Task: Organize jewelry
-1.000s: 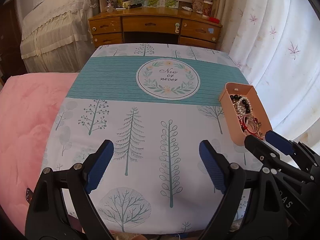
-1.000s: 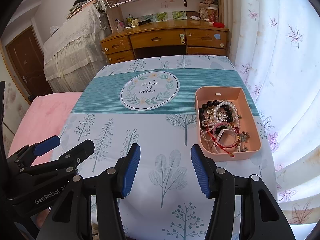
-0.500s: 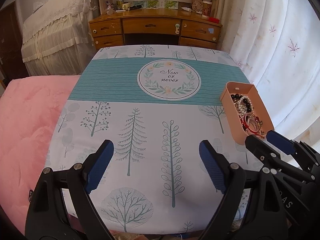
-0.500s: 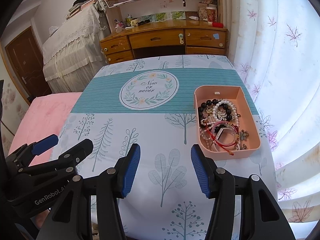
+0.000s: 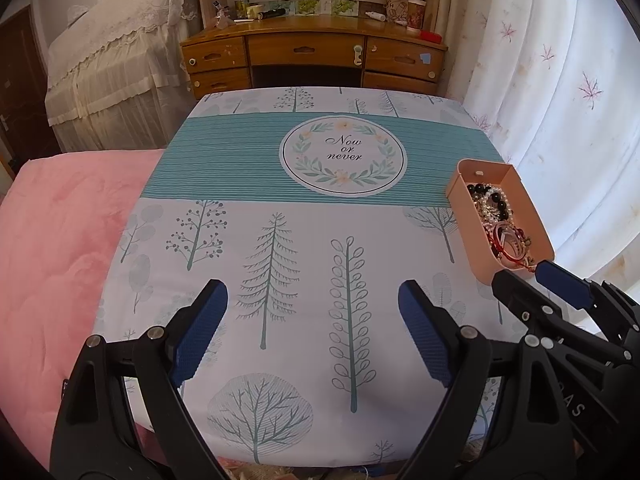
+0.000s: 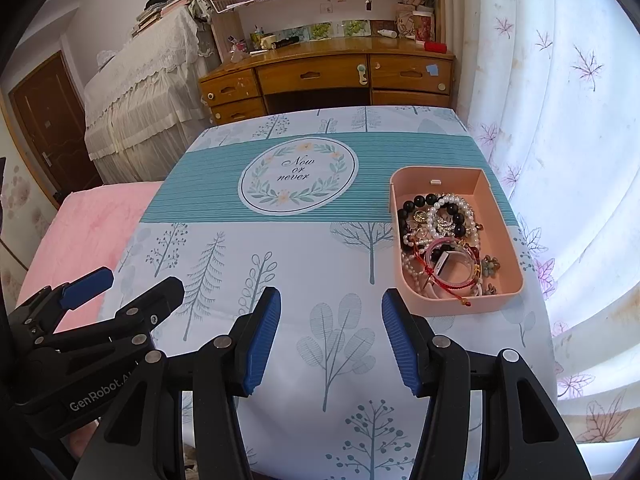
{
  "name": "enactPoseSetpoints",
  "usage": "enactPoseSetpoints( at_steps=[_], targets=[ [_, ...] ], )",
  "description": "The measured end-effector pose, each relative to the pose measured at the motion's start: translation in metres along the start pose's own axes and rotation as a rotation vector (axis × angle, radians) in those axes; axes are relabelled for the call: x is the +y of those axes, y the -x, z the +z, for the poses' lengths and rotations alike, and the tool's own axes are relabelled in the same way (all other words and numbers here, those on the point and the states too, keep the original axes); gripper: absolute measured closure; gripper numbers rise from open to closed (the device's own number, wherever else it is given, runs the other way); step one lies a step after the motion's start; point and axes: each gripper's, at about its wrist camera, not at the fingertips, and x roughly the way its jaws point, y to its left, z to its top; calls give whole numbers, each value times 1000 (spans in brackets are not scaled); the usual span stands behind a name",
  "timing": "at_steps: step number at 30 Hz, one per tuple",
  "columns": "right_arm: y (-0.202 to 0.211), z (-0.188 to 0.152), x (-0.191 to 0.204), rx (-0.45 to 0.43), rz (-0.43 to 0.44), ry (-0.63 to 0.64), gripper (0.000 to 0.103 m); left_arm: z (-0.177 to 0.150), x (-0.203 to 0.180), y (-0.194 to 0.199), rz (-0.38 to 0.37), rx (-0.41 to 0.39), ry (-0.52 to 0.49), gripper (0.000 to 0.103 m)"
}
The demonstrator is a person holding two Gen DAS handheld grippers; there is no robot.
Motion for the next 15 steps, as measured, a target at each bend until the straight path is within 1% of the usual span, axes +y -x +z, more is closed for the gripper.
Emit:
enactPoseSetpoints(
  at_steps=[11,15],
  targets=[
    [-3,1,15,11,-21,5,49,-2,11,-2,-1,5,14,17],
    [-2,0,23,6,-37,12,49,-2,14,1,4,-10,14,18]
  ],
)
